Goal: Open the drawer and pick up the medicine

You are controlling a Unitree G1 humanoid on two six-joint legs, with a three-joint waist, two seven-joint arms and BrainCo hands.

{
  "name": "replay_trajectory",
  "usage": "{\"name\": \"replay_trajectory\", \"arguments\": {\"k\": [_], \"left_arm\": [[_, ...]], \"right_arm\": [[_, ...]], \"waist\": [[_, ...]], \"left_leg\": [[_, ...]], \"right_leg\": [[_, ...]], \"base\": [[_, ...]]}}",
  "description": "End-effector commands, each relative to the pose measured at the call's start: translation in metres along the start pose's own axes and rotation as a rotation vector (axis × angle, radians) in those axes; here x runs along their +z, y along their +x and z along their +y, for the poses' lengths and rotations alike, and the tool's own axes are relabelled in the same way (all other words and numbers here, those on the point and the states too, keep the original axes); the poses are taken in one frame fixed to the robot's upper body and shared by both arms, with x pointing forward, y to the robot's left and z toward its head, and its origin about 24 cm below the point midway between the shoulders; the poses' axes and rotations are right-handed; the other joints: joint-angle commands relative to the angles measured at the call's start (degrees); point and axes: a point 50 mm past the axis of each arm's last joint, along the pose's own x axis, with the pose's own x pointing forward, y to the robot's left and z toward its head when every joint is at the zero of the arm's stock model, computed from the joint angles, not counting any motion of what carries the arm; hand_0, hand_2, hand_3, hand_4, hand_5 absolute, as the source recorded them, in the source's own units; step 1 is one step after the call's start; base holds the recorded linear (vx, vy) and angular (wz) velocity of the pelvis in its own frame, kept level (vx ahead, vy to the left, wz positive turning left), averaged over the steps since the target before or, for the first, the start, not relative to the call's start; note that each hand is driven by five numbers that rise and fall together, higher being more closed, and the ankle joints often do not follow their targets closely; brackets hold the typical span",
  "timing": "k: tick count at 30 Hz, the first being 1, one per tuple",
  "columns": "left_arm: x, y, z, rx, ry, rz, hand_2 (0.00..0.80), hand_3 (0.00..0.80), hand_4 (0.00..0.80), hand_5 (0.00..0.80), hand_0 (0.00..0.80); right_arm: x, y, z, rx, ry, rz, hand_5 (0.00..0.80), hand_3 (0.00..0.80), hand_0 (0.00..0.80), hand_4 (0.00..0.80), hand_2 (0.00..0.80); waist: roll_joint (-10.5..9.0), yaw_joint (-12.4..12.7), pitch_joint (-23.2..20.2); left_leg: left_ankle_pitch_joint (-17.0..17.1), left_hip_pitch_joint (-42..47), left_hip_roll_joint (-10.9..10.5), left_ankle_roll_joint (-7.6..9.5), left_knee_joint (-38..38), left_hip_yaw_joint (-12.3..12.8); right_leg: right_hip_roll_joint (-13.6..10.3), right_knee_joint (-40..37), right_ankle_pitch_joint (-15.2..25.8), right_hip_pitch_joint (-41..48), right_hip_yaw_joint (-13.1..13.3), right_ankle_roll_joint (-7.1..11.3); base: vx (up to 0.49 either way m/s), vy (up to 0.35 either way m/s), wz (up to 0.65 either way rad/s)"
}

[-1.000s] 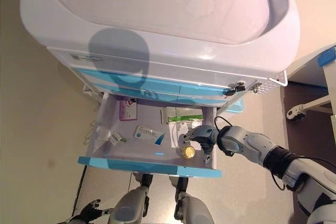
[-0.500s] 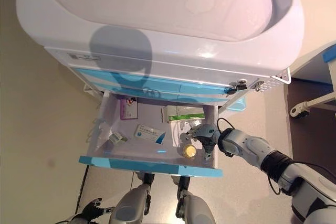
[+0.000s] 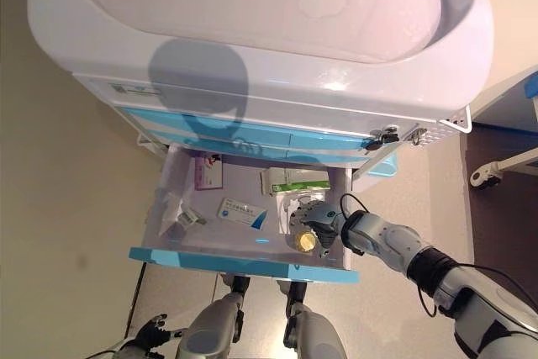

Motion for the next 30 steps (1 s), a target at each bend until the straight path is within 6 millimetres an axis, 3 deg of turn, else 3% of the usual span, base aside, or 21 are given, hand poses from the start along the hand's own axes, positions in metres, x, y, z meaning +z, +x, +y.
{"name": "replay_trajectory", "arguments": {"k": [1,14,27,28,30], "left_arm": [[-0.004,0.0,-0.005,0.001,-0.001,0.027,0.0,0.0,0.0,0.0,0.0],[-0.003,0.0,-0.005,0.004,0.009,0.027,0.0,0.0,0.0,0.0,0.0],[0.001,0.001,-0.005,0.0,0.027,0.015,0.0,0.0,0.0,0.0,0.0],[0.001,0.001,-0.005,0.0,0.027,0.016,0.0,0.0,0.0,0.0,0.0],[0.001,0.001,-0.004,0.002,0.027,0.016,0.0,0.0,0.0,0.0,0.0]], "right_arm": [[0.012,0.004,-0.005,-0.042,-0.015,-0.04,0.0,0.0,0.0,0.0,0.0],[0.022,0.014,0.006,0.006,-0.005,-0.065,0.0,0.0,0.0,0.0,0.0],[0.016,0.014,0.019,0.053,-0.002,-0.026,0.0,0.0,0.0,0.0,0.0],[0.016,0.014,0.019,0.053,-0.002,-0.026,0.091,0.091,0.091,0.091,0.091],[0.017,0.013,0.018,0.049,-0.003,-0.031,0.154,0.154,0.154,0.154,0.154]], "waist": [[-1.37,-0.31,-2.2],[-1.46,-0.16,-2.31],[-1.52,-0.1,-2.41],[-1.53,-0.08,-2.44],[-1.61,-0.11,-2.47]], "left_leg": [[0.63,-3.19,-2.74,1.19,0.05,0.16],[0.64,-3.24,-2.8,1.24,-0.07,0.03],[0.71,-3.35,-2.89,1.31,-0.07,-0.27],[0.71,-3.38,-2.89,1.31,-0.06,-0.26],[0.69,-3.41,-2.88,1.32,-0.01,-0.26]], "right_leg": [[-2.55,2.51,4.55,-4.89,0.57,5.11],[-2.69,2.55,4.51,-5.06,0.56,5.09],[-2.83,2.65,4.55,-5.22,0.35,5.07],[-2.83,2.66,4.55,-5.24,0.36,5.07],[-2.83,2.7,4.53,-5.25,0.37,5.07]], "base": [[0.0,0.0,0.0],[0.0,0.0,0.0],[-0.001,0.0,0.01],[0.0,0.0,0.0],[0.0,0.0,0.0]]}}
